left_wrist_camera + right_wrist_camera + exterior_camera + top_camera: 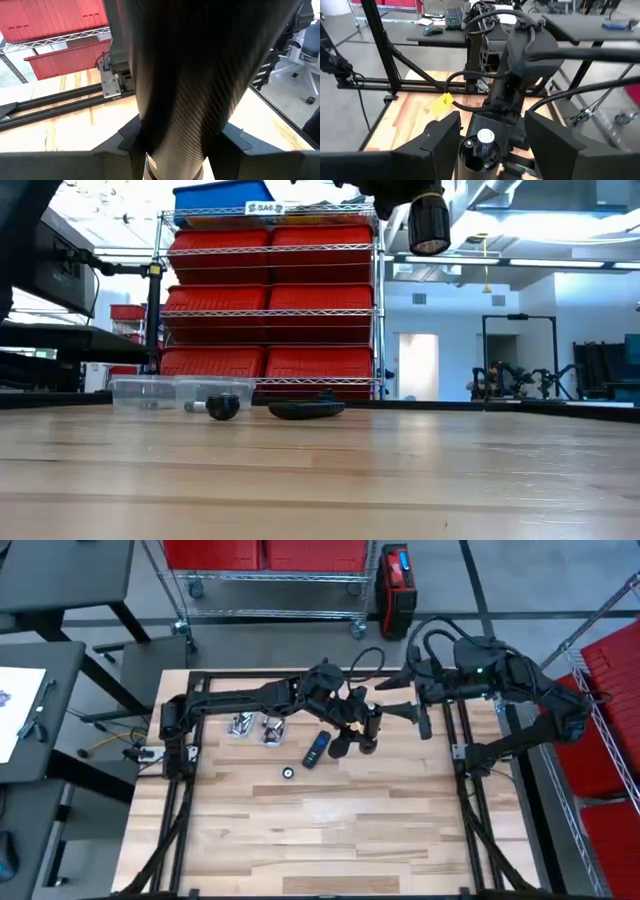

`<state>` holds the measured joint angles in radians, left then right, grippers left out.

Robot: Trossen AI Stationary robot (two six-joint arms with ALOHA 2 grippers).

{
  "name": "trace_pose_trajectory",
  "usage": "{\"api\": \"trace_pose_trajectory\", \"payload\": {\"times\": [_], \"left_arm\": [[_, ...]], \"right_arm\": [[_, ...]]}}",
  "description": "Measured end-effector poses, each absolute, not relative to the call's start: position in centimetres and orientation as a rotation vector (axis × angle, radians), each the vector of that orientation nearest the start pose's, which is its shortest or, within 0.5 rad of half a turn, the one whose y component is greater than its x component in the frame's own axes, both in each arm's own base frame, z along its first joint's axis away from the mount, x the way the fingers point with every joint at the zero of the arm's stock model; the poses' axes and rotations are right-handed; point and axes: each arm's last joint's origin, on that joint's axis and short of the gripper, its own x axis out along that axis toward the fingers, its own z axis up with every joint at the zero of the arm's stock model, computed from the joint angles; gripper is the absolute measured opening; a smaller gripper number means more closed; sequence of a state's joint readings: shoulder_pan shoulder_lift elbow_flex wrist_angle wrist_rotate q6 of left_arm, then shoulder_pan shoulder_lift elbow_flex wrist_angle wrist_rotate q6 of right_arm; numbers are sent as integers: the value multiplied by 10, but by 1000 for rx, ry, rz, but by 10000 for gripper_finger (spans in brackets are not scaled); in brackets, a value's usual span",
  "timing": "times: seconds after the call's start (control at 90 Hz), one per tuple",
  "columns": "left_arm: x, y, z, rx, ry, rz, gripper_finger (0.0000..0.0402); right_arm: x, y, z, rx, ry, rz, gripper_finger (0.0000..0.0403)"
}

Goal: Insert battery
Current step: Remove the silver battery from the flashlight battery compartment

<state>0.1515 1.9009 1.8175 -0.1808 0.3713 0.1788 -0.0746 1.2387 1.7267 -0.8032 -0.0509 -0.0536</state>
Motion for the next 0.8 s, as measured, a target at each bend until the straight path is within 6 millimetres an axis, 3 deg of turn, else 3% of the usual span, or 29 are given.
{"api": "trace_pose_trajectory", "payload": {"times": [0.233,0.567,0.8], "left_arm": [[442,65,364,108,302,5,132],[442,68,365,56,294,130,132],[443,67,368,100,264,115,132]], "right_arm": [[219,-18,487,35,342,-143,185],[217,-22,474,-6,470,-284,171],[217,-24,475,-5,465,-292,168]]}}
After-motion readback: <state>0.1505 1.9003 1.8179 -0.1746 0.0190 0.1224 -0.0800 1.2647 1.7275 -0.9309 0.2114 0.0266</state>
